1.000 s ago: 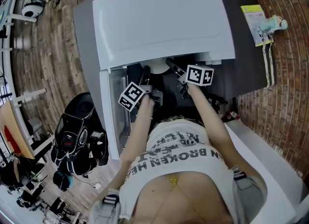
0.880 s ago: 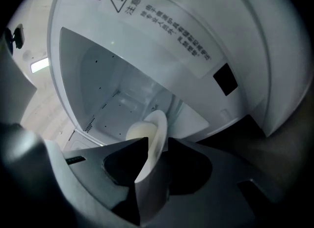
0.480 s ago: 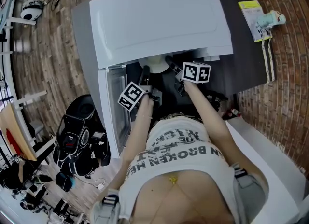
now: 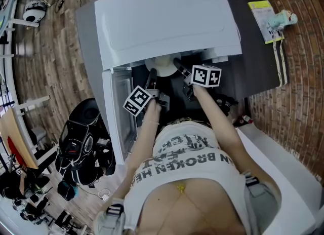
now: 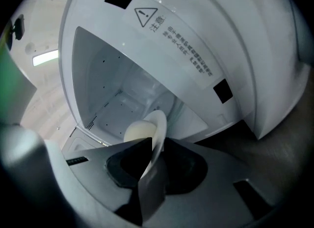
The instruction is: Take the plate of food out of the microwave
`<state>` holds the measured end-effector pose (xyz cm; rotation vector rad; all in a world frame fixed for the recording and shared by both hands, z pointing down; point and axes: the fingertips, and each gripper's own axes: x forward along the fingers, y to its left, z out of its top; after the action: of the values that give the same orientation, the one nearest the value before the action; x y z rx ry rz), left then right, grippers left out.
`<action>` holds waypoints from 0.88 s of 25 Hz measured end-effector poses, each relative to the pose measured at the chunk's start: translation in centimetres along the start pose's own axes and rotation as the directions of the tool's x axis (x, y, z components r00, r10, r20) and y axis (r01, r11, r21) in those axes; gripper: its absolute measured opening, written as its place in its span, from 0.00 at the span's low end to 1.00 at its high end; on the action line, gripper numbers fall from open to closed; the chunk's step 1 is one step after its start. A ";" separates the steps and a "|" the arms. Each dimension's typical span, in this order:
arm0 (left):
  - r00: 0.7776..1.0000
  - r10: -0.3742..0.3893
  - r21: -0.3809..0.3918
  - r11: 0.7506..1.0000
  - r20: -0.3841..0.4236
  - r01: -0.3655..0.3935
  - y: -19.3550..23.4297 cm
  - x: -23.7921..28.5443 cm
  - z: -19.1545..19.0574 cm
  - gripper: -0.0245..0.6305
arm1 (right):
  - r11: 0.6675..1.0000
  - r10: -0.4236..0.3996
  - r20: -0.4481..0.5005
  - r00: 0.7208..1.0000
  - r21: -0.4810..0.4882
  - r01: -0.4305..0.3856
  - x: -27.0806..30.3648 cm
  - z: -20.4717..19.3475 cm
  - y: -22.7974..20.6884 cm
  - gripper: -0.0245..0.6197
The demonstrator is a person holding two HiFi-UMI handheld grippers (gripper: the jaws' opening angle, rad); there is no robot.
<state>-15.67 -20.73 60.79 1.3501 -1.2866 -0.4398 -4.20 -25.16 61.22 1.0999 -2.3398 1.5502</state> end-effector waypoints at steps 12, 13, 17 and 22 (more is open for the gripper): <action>1.000 -0.023 0.020 1.000 0.016 0.023 -1.1 -1.1 -0.7 0.09 | 1.000 0.003 0.012 1.000 -0.028 -0.003 -1.6 0.0 0.8 0.16; 1.000 -0.024 0.021 0.999 0.017 0.024 -1.2 -1.2 -0.7 0.09 | 1.000 0.003 0.012 1.000 -0.029 -0.003 -1.7 0.0 0.9 0.16; 0.999 -0.030 0.027 0.999 0.026 0.029 -1.5 -1.6 -0.7 0.09 | 0.999 0.008 0.011 1.000 -0.033 -0.007 -2.0 -0.1 1.1 0.16; 0.999 -0.040 0.036 0.999 0.033 0.039 -1.8 -2.2 -0.8 0.09 | 0.999 0.013 0.014 1.000 -0.040 -0.012 -2.4 -0.2 1.6 0.16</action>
<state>-14.96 -19.02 58.49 1.4052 -1.3028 -0.4707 -3.57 -23.48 58.97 1.0930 -2.3809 1.4978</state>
